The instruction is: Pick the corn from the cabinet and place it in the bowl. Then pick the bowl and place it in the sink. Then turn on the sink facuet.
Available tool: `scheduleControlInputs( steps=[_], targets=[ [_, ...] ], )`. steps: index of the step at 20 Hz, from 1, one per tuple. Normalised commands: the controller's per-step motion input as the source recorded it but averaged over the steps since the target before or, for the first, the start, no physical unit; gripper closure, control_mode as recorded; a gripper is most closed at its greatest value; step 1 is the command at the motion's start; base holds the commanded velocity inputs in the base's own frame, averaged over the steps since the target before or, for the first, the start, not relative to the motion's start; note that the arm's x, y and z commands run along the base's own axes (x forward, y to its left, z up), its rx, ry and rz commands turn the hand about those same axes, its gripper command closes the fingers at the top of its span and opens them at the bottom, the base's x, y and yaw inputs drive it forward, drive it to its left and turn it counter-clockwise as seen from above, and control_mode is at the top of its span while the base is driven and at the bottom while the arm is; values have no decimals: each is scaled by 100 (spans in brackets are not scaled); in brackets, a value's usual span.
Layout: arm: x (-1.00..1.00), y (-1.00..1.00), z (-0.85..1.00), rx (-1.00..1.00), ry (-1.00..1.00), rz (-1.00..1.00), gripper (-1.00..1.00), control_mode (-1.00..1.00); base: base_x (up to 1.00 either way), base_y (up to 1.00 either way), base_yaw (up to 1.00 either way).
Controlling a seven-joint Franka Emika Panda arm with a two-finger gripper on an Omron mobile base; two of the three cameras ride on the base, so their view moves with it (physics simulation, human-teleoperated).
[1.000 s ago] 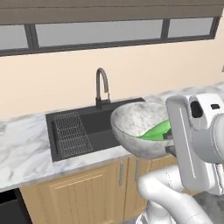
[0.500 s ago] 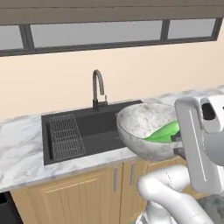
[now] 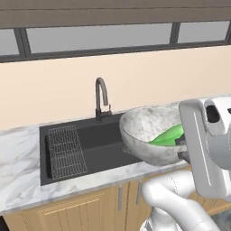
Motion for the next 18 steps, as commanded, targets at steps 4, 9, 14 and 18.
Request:
scheduleControlInputs(
  steps=[4, 9, 14, 18],
  targets=[
    [0, 0, 0, 0, 0, 0, 100, 100, 12, -32, 2],
    [0, 0, 0, 0, 0, 0, 100, 100, 29, -29, 0],
    [0, 0, 0, 0, 0, 0, 100, 100, 40, -27, 0],
    [0, 0, 0, 0, 0, 0, 100, 100, 47, -28, 0]
  ],
)
